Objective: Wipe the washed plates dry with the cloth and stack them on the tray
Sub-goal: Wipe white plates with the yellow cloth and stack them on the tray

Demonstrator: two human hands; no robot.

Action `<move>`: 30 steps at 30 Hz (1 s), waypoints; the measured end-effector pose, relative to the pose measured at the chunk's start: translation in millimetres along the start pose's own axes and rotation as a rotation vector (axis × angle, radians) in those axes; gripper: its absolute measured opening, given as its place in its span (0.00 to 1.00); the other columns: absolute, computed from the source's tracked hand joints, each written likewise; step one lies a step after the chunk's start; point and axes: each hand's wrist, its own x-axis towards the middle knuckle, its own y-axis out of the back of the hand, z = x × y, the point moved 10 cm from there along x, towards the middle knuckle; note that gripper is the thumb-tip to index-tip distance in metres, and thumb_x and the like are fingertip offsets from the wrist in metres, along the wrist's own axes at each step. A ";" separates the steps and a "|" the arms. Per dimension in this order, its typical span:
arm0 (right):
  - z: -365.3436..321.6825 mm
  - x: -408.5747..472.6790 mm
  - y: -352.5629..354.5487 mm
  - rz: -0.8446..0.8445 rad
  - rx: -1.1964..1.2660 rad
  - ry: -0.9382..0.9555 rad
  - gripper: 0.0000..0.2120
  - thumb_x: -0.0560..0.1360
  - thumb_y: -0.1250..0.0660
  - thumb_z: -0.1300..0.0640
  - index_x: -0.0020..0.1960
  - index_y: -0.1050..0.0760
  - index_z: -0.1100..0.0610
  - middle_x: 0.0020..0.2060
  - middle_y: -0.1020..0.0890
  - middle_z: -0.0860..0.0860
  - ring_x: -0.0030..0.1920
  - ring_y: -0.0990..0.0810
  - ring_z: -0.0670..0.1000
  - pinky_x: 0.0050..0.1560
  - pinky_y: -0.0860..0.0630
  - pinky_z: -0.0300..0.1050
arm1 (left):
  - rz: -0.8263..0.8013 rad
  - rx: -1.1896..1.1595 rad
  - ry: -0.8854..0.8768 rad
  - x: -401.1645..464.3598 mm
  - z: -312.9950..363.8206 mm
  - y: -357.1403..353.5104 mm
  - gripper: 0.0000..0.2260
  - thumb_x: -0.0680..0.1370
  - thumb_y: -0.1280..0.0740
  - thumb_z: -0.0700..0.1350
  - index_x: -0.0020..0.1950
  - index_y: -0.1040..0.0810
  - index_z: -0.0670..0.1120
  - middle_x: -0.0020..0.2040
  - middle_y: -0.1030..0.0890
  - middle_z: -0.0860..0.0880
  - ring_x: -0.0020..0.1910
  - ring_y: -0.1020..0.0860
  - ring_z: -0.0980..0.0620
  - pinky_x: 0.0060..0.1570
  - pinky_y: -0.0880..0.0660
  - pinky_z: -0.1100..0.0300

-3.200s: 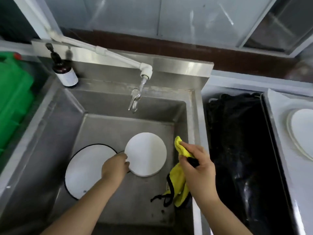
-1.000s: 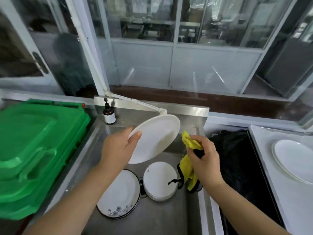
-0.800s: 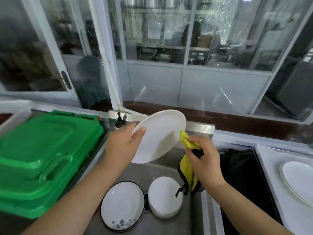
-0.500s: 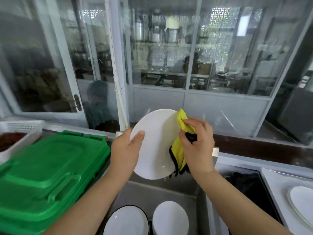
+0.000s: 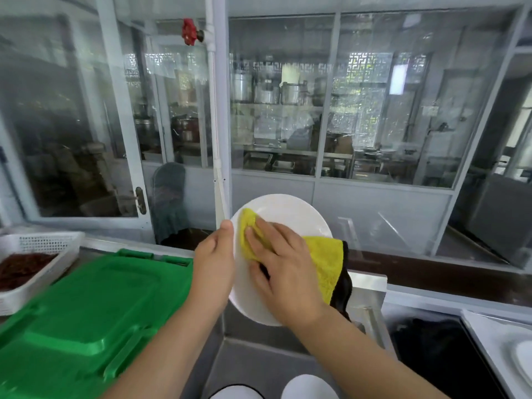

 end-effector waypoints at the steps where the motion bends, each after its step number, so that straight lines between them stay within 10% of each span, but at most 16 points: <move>1: -12.1 -3.8 -3.6 -0.003 0.004 0.064 0.18 0.76 0.39 0.54 0.64 0.23 0.56 0.67 0.26 0.52 0.63 0.30 0.54 0.61 0.33 0.47 | 0.009 -0.036 0.013 3.4 1.1 1.9 0.24 0.80 0.42 0.56 0.36 0.27 0.38 0.28 0.27 0.50 0.25 0.30 0.59 0.27 0.30 0.65; 7: -15.3 -41.8 -3.1 -0.050 0.001 0.231 0.15 0.75 0.37 0.63 0.59 0.19 0.56 0.63 0.22 0.50 0.58 0.26 0.54 0.54 0.27 0.50 | 0.013 -0.073 -0.017 12.3 13.2 16.7 0.25 0.81 0.42 0.55 0.44 0.27 0.31 0.36 0.24 0.41 0.35 0.27 0.49 0.36 0.32 0.57; 15: 42.6 2.4 43.3 0.090 -0.147 -0.055 0.15 0.68 0.29 0.73 0.54 0.18 0.64 0.56 0.19 0.60 0.47 0.22 0.66 0.49 0.24 0.60 | -0.099 -0.017 -0.005 -0.4 10.7 3.6 0.27 0.80 0.43 0.56 0.44 0.28 0.29 0.37 0.25 0.40 0.35 0.28 0.49 0.36 0.34 0.57; 22: -24.0 -11.1 18.8 0.115 -0.038 0.103 0.15 0.81 0.42 0.58 0.54 0.17 0.61 0.57 0.19 0.57 0.55 0.29 0.55 0.54 0.24 0.54 | -0.055 -0.014 -0.067 5.3 22.5 2.3 0.26 0.81 0.42 0.55 0.42 0.27 0.31 0.38 0.23 0.33 0.37 0.26 0.44 0.40 0.29 0.52; 30: 19.5 -38.5 33.2 0.027 -0.118 0.071 0.10 0.77 0.35 0.65 0.56 0.19 0.62 0.59 0.21 0.59 0.55 0.30 0.54 0.56 0.24 0.51 | -0.151 -0.032 -0.063 2.2 15.8 -1.5 0.27 0.80 0.43 0.56 0.43 0.28 0.30 0.38 0.25 0.30 0.34 0.28 0.48 0.37 0.33 0.56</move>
